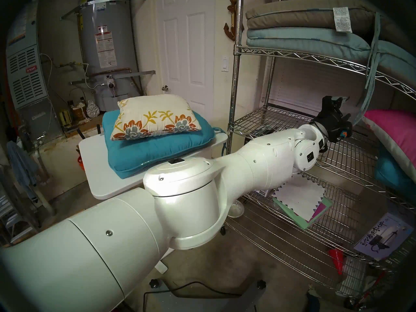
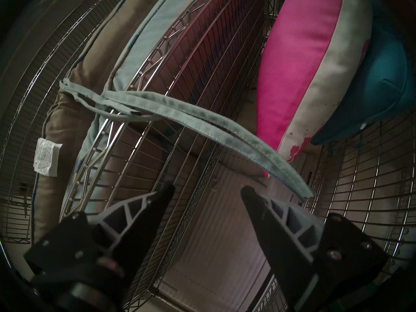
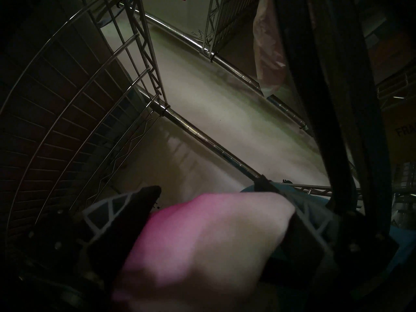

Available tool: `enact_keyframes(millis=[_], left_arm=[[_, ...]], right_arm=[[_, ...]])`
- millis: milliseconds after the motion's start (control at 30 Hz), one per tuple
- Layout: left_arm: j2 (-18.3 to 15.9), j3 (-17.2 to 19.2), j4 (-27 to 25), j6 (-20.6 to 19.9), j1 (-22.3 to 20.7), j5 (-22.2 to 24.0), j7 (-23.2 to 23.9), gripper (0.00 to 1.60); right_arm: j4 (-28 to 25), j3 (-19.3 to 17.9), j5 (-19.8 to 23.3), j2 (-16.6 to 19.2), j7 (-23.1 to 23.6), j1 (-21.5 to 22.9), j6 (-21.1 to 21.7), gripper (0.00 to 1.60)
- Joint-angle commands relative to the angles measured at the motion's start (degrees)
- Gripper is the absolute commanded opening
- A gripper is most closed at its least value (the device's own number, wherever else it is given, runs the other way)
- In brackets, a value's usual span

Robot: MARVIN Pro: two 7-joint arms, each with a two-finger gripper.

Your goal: Put cushion on the shelf

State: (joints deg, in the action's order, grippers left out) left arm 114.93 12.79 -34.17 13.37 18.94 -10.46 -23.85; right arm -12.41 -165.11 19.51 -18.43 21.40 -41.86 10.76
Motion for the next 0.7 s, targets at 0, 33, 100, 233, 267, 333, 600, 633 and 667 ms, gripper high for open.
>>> enact_keyframes(millis=[0,33,100,233,267,333,600,633,667], left_arm=[[0.07,0.08,-0.11,-0.08,-0.96,0.01,-0.48,1.21],[0.07,0.07,-0.11,-0.08,-0.97,0.04,-0.48,1.21],[0.07,0.03,-0.10,-0.08,-0.98,0.10,-0.49,1.21],[0.07,0.00,-0.10,-0.08,-0.99,0.19,-0.50,1.21],[0.07,-0.02,-0.10,-0.08,-1.00,0.22,-0.50,1.21],[0.07,-0.05,-0.09,-0.08,-1.01,0.26,-0.51,1.21],[0.07,-0.14,-0.09,-0.08,-1.05,0.44,-0.53,1.21],[0.07,-0.16,-0.08,-0.08,-1.06,0.46,-0.54,1.21],[0.07,-0.17,-0.08,-0.08,-1.06,0.48,-0.54,1.21]], right_arm=[[1.85,0.11,0.91,-1.18,1.41,-1.82,1.11,1.60],[2.03,0.11,1.13,-1.14,1.58,-2.10,1.11,1.60],[2.27,0.11,1.59,-1.09,2.09,-2.62,1.09,1.60],[2.43,0.11,2.04,-1.05,2.63,-3.11,1.09,1.60],[2.51,0.11,2.24,-1.02,2.85,-3.31,1.09,1.60],[2.64,0.11,2.60,-0.99,3.26,-3.71,1.08,1.60],[3.16,0.11,3.99,-0.84,4.77,-5.12,1.04,1.60],[3.25,0.11,4.21,-0.81,5.00,-5.35,1.04,1.60],[3.31,0.11,4.35,-0.79,5.16,-5.50,1.03,1.60]])
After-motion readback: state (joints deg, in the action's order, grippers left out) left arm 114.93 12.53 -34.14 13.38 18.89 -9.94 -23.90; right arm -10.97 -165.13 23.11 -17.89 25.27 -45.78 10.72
